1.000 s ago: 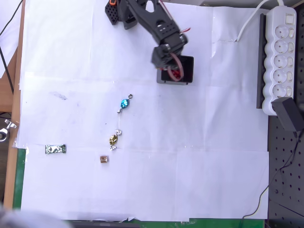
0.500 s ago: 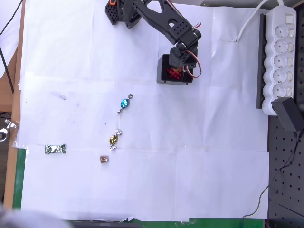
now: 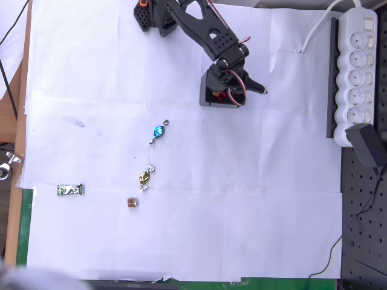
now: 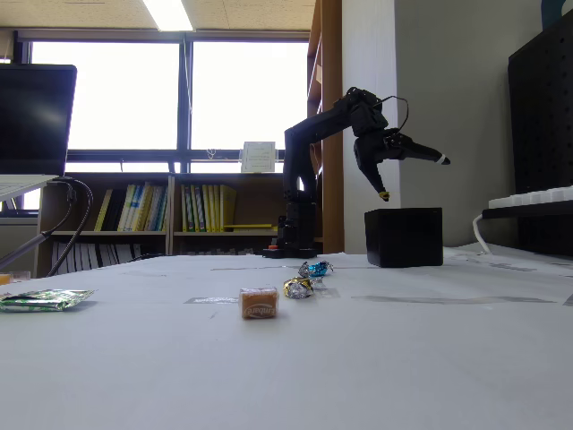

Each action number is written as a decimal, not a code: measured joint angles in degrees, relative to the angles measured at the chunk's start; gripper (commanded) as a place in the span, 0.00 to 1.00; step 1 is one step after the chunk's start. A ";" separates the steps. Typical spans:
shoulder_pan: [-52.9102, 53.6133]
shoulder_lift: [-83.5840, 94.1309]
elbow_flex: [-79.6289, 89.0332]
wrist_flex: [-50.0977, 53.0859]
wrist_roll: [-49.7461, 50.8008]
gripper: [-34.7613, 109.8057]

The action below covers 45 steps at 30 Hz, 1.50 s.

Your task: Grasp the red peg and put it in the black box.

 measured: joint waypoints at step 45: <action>29.27 -91.58 -93.43 -2.11 -38.23 0.24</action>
